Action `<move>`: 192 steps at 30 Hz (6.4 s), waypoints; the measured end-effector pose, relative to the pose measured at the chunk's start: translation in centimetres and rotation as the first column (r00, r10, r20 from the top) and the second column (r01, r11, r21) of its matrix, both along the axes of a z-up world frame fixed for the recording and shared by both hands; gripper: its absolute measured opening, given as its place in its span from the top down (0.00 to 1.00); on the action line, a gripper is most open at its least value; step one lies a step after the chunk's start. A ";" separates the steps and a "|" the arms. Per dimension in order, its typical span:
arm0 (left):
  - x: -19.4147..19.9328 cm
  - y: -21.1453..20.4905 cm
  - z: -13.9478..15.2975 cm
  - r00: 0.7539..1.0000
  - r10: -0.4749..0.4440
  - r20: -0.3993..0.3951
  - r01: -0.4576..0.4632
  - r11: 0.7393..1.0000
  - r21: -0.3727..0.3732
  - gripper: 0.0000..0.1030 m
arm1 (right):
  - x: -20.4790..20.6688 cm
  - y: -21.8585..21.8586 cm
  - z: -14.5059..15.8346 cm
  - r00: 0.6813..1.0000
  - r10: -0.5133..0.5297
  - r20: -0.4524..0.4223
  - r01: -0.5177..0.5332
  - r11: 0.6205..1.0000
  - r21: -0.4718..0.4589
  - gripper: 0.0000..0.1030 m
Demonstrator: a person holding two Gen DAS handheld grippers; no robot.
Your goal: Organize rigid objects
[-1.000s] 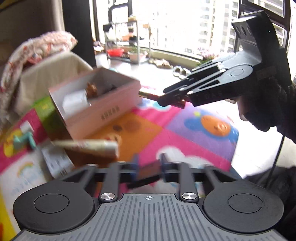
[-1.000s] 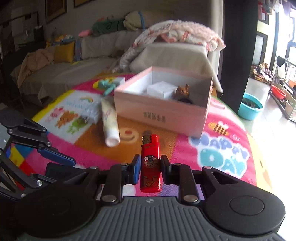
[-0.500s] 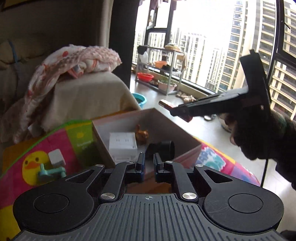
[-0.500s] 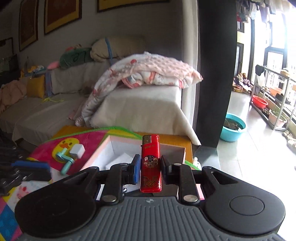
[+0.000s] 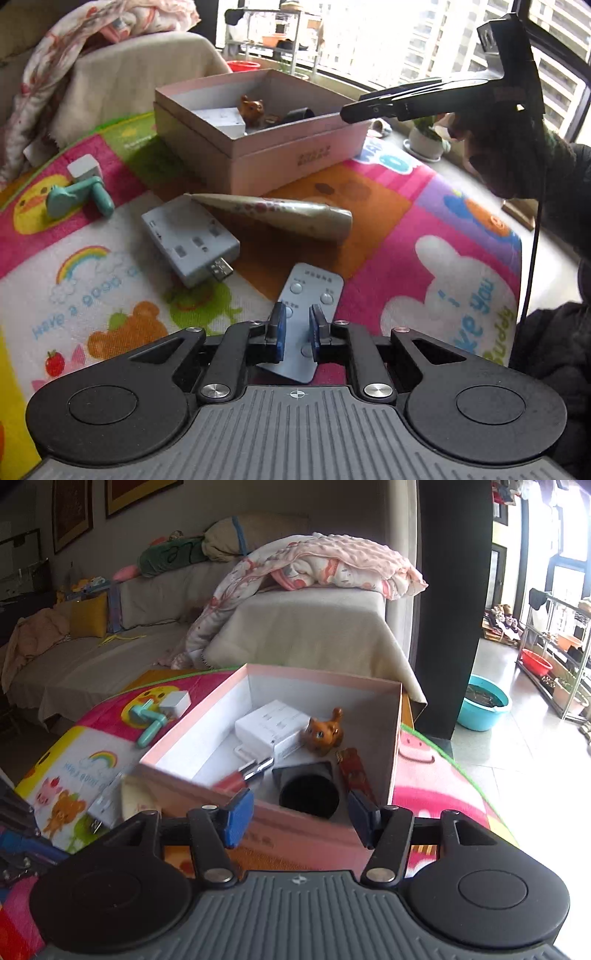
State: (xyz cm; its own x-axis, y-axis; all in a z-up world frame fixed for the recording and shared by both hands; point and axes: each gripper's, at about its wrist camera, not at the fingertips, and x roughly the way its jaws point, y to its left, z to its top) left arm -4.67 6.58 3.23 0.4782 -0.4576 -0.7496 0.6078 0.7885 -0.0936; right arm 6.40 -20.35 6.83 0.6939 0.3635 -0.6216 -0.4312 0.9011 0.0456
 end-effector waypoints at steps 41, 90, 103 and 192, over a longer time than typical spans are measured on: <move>4.7 -6.3 11.7 0.956 0.124 0.267 -0.137 0.990 0.028 0.92 | -9.8 -3.7 -2.6 0.997 -0.039 0.067 0.034 0.997 0.075 0.33; -1.7 0.6 0.4 0.921 0.387 -0.050 -0.384 0.876 -0.291 0.86 | -6.0 7.6 8.2 0.994 0.080 0.072 -0.081 0.997 0.012 0.99; -1.8 -4.7 -0.9 0.955 0.295 0.014 -0.294 0.955 -0.030 0.76 | -8.5 4.5 -2.6 0.948 0.229 -0.221 -0.239 0.971 -0.020 0.22; 13.1 9.7 -0.2 0.798 0.600 0.065 -0.597 0.800 -0.055 0.70 | 12.2 20.2 3.3 0.977 0.130 -0.168 -0.122 0.991 0.053 0.29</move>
State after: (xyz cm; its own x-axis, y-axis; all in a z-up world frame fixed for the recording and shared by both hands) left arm 8.39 16.27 3.02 0.7179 -0.0831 -0.6911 0.0217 0.9950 -0.0971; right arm 18.64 -0.19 10.15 0.5255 0.4696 -0.7095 -0.5237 0.8357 0.1653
